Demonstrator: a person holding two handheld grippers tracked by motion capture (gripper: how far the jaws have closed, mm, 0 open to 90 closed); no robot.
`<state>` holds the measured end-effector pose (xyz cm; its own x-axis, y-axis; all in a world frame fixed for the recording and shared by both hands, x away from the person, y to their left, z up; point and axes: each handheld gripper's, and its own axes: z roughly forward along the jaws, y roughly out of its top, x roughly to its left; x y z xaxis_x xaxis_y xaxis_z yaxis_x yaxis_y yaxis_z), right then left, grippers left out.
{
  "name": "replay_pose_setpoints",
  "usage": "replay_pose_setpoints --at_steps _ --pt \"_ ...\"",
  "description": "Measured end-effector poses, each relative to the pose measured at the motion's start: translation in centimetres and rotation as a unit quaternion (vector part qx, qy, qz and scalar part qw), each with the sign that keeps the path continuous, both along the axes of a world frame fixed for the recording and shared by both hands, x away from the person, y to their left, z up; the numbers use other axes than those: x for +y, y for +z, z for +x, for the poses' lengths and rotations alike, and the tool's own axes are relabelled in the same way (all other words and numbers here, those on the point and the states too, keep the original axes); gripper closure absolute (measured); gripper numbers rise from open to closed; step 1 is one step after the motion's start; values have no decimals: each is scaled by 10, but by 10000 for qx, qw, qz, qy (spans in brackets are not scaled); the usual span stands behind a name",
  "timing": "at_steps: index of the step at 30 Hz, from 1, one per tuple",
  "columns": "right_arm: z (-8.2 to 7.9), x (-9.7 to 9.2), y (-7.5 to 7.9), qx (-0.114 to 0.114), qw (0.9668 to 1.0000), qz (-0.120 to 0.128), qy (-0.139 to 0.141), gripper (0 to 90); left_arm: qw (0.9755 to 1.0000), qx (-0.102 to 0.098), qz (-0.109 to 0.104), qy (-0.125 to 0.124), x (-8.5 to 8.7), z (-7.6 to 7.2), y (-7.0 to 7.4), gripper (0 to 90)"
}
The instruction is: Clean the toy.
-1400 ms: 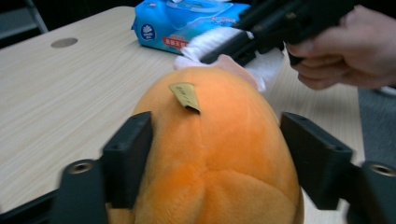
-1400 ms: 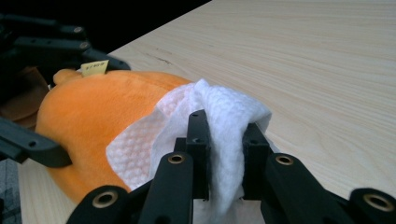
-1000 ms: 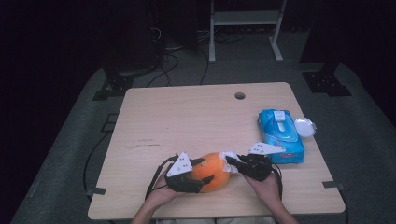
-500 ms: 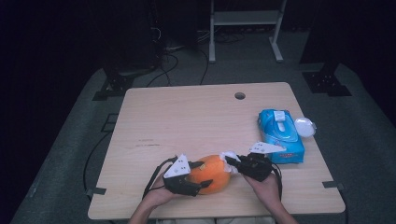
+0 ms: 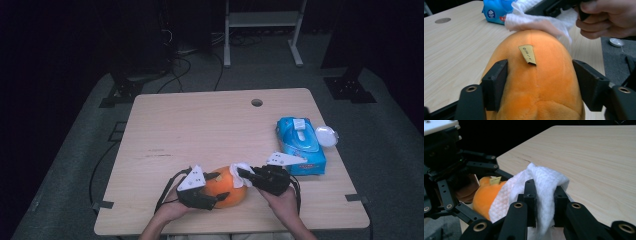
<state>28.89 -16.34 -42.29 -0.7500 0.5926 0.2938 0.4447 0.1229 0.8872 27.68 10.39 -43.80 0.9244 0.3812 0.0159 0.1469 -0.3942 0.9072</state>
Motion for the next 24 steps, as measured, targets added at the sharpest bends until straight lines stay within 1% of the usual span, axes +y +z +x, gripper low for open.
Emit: replay_pose_setpoints --at_steps 1,3,5,6,8,9,10,11,13,14,15,16,17,18,19,20,21,22,23,24 --pt "-1 1 -1 -40 10000 -85 -12 774 10000 -28 -9 26 0 0 0 279" --pt "3 -2 -7 61 9999 -104 -42 774 9999 2 -97 100 1 2 0 208" --pt "6 -6 -11 92 9998 -163 -109 774 9995 156 -143 231 4 5 2 164" --pt "6 -8 -11 100 9998 -146 -131 774 9991 250 -168 292 5 7 1 138" --pt "6 -7 -11 99 9997 -164 -154 774 9986 382 -243 273 6 9 -2 139" --pt "5 -7 -11 106 9997 -165 -173 773 9987 394 -217 251 6 9 -3 155" --pt "4 -6 -9 79 9997 -152 -195 774 9990 345 -172 243 6 8 -2 191" --pt "2 -4 -6 38 9997 -137 -207 773 9993 230 -132 262 5 6 -1 241" --pt "-2 0 1 -134 9998 -73 -113 773 9992 -137 -20 372 1 2 2 337" --pt "-4 2 4 -218 9997 -71 -64 773 9989 -249 14 398 -2 0 4 356" --pt "-6 4 6 -301 9994 -147 -58 773 9987 -298 53 399 -4 -1 6 359" --pt "-5 4 5 -344 9991 -235 -63 774 9989 -288 58 363 -5 -1 6 356" --pt "-2 1 2 -280 9993 -221 -85 774 9992 -220 17 328 -4 0 5 339" --pt "1 -3 -2 -197 9994 -229 -147 774 9995 -100 -40 308 -3 1 5 297" --pt "4 -6 -6 -159 9990 -354 -240 774 9994 -6 -95 322 -2 2 5 242" --pt "6 -9 -9 -110 9987 -377 -310 774 9990 98 -119 414 0 4 5 190" --pt "8 -13 -12 28 9988 -303 -390 774 9985 170 -135 512 1 6 5 158" --pt "8 -13 -11 47 9988 -267 -398 773 9982 244 -144 537 2 7 3 141" --pt "6 -10 -8 -30 9988 -310 -380 773 9983 255 -94 519 2 8 2 145" --pt "3 -6 -4 -99 9990 -294 -321 771 9986 215 -92 469 0 7 1 173"
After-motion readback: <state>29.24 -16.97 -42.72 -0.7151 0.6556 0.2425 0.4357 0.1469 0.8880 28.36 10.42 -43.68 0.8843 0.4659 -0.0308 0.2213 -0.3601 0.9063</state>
